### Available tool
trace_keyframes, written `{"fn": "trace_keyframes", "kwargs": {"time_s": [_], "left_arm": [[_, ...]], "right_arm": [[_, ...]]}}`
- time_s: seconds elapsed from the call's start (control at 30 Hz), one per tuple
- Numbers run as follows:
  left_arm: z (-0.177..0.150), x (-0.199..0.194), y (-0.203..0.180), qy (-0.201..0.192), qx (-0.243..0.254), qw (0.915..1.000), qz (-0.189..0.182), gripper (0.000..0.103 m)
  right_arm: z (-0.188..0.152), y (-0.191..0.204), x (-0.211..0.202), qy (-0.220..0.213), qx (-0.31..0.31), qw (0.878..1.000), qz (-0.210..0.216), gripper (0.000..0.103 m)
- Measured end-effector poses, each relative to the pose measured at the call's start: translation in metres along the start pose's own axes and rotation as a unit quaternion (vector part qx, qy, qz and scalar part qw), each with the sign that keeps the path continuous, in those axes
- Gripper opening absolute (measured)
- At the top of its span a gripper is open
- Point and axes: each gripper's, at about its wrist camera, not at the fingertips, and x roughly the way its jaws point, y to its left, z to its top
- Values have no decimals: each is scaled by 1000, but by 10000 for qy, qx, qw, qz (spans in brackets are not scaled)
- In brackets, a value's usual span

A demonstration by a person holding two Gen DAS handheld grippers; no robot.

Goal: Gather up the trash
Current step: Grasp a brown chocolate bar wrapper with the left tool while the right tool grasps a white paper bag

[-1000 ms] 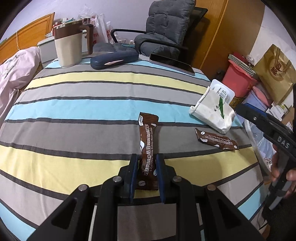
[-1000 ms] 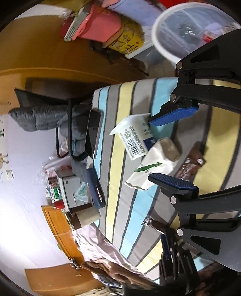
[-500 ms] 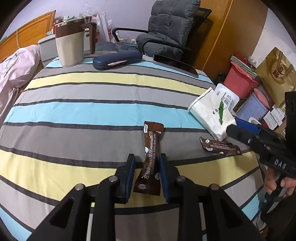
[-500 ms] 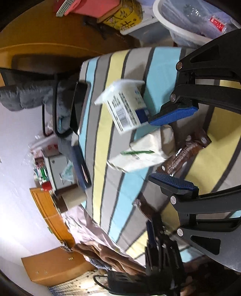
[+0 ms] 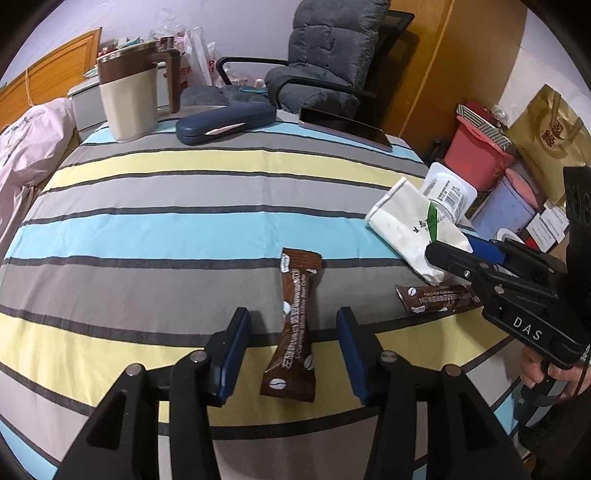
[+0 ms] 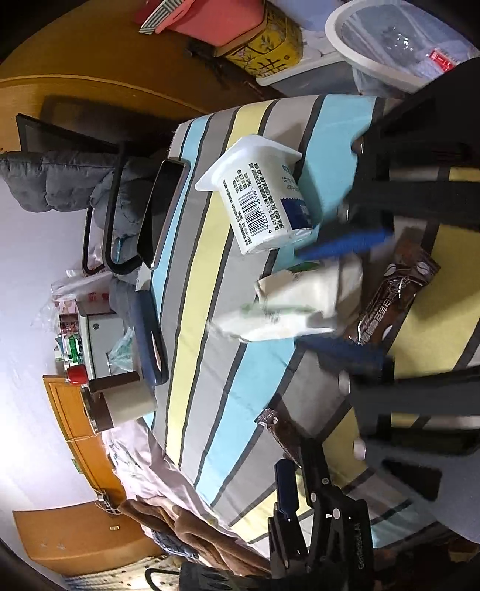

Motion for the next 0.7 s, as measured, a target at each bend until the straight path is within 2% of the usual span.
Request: {"fn": "trace_keyframes", "kwargs": {"time_s": [0.17,0.2,0.27,0.33,0.43,0.7], "left_arm": [[1,0,0,-13,2,10000,-71,49],[1,1,0,-19,13,10000,-62,47],[1,1,-1,-16,26,10000,-56,33],[2,2,0,-10,17,10000,-73,24],[1,2,1,11,-32,10000,-84,18],[-2,-8,-6,-133,102,9999,21,17]], "right_arm": [[-1,1,-1,-48,9,10000,-69,34],[-2,1,-2,-57,52,9999,-74,34],[-2,0,-3,-76,106,9999,-34,33],[-4,2,-5,-84,118,9999,-18,33],[-6,4,-7,-101,63,9999,-11,33],[-9,4,-17,-243,208,9995,-50,32]]}}
